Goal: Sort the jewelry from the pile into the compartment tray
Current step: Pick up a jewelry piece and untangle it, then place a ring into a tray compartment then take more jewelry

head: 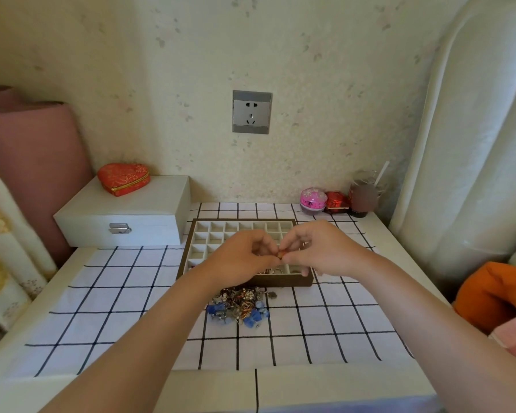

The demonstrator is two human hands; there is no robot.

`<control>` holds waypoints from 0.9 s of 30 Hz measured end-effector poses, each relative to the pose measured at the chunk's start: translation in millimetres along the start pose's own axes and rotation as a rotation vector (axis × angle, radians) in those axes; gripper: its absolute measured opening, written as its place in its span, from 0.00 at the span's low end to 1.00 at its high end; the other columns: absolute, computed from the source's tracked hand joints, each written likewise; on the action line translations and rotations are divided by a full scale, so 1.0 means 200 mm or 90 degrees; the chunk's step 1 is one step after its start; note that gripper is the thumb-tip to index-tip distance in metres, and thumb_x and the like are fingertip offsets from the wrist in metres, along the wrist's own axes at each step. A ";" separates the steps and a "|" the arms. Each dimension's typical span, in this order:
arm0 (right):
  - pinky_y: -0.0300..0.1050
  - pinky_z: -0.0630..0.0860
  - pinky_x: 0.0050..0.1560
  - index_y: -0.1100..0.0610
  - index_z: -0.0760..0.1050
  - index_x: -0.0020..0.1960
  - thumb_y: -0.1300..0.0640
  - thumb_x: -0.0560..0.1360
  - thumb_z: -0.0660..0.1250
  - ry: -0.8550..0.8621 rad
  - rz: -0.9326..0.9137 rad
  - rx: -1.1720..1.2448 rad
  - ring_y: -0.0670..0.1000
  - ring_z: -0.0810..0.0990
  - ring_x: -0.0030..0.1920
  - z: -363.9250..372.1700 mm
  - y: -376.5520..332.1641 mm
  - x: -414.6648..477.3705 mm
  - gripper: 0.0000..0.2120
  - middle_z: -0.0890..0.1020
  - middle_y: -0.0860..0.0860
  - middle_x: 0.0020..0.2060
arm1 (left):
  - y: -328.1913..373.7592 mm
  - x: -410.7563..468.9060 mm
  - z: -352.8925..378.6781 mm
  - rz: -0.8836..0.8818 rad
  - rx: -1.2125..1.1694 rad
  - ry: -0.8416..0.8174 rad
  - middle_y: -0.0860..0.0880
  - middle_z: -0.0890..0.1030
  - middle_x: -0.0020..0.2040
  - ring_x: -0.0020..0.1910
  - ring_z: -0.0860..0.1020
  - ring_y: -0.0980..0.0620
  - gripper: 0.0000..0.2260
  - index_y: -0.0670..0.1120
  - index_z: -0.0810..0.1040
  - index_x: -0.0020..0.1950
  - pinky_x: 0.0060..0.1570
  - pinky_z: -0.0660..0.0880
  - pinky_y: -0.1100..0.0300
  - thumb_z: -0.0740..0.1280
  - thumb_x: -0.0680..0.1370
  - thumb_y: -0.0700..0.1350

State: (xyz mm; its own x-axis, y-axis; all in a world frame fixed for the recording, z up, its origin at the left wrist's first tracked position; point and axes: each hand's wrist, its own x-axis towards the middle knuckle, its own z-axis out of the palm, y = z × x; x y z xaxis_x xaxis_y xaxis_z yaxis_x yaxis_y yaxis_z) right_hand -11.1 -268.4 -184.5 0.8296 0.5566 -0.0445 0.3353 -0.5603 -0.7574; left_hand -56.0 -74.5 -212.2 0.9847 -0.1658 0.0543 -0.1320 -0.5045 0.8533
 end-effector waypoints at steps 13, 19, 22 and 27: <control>0.41 0.73 0.26 0.54 0.81 0.56 0.61 0.78 0.70 0.098 0.082 0.202 0.51 0.84 0.35 -0.06 0.07 0.09 0.08 0.86 0.52 0.47 | -0.10 0.17 0.01 0.014 0.277 0.110 0.54 0.82 0.52 0.51 0.78 0.52 0.11 0.57 0.80 0.57 0.55 0.76 0.52 0.60 0.83 0.45; 0.37 0.69 0.24 0.52 0.80 0.57 0.59 0.78 0.70 0.105 0.086 0.107 0.51 0.83 0.32 -0.04 0.10 0.16 0.08 0.84 0.50 0.49 | -0.13 0.20 0.07 0.096 0.489 -0.022 0.50 0.71 0.67 0.66 0.64 0.48 0.16 0.57 0.75 0.69 0.65 0.65 0.51 0.57 0.83 0.49; 0.32 0.72 0.27 0.53 0.79 0.54 0.59 0.77 0.72 0.130 0.087 0.081 0.51 0.82 0.29 -0.04 0.11 0.19 0.07 0.83 0.49 0.51 | -0.15 0.20 0.06 0.093 0.528 -0.033 0.50 0.70 0.69 0.66 0.64 0.48 0.18 0.59 0.73 0.71 0.65 0.67 0.49 0.57 0.83 0.48; 0.40 0.79 0.34 0.51 0.80 0.48 0.58 0.75 0.74 0.119 0.064 -0.016 0.47 0.80 0.25 0.00 0.13 0.23 0.05 0.85 0.48 0.44 | -0.17 0.20 0.03 0.061 0.497 -0.010 0.53 0.73 0.64 0.63 0.65 0.50 0.17 0.61 0.74 0.69 0.64 0.68 0.48 0.58 0.81 0.51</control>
State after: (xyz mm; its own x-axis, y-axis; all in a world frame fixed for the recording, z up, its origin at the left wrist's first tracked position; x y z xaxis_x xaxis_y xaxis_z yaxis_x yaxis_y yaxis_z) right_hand 36.9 -257.5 -206.5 0.9274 0.3742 0.0042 0.2550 -0.6237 -0.7390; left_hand -11.9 -69.2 -242.7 0.9638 -0.2479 0.0978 -0.2643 -0.9358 0.2332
